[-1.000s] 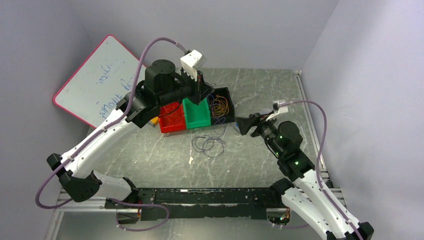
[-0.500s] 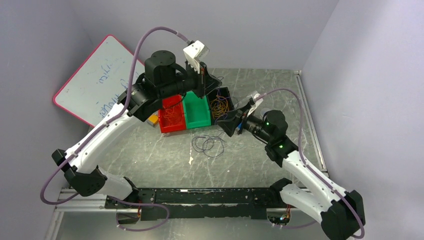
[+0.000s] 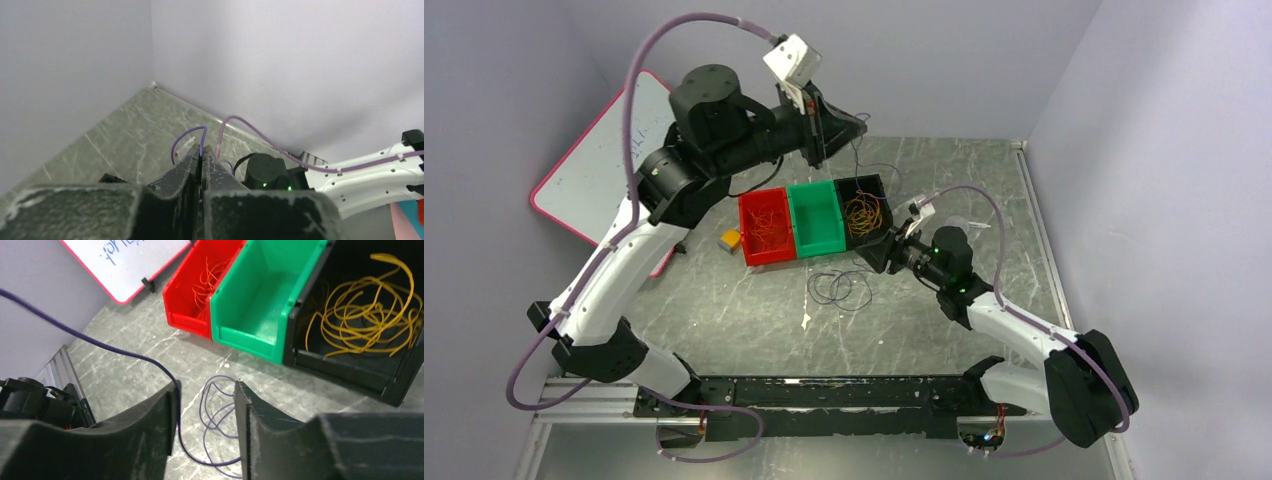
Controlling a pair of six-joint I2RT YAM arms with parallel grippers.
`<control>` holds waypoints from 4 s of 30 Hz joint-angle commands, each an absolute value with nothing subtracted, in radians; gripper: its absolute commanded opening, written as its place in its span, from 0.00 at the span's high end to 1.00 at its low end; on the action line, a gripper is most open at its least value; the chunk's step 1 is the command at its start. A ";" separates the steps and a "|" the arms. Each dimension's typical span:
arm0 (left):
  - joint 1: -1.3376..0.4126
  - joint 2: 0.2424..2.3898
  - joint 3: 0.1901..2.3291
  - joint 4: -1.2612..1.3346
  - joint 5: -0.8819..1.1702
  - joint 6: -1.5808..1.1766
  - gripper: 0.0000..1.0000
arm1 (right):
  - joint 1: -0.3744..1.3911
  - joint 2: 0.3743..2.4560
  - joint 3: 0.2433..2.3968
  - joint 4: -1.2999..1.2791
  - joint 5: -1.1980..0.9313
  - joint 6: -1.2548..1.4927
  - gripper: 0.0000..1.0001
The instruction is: Untangle the cables
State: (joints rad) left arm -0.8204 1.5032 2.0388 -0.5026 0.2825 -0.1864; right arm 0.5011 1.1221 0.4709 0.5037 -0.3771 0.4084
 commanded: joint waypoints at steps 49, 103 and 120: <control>-0.732 1.384 1.649 -0.438 -0.024 -0.221 0.93 | 0.498 0.926 1.078 -0.140 -0.197 0.450 1.00; -0.425 1.823 1.357 -0.210 -0.030 -0.247 0.93 | 0.572 1.788 1.375 0.008 -0.328 0.374 1.00; -0.435 1.834 1.364 -0.174 0.124 -0.216 0.93 | 0.572 1.758 1.281 0.012 -0.274 0.379 1.00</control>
State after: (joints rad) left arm -0.4328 1.8198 1.3613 -0.2218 -0.0124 -0.2321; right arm 0.5709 1.7836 1.3106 -0.0048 -0.3145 0.3782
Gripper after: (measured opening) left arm 0.076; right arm 0.010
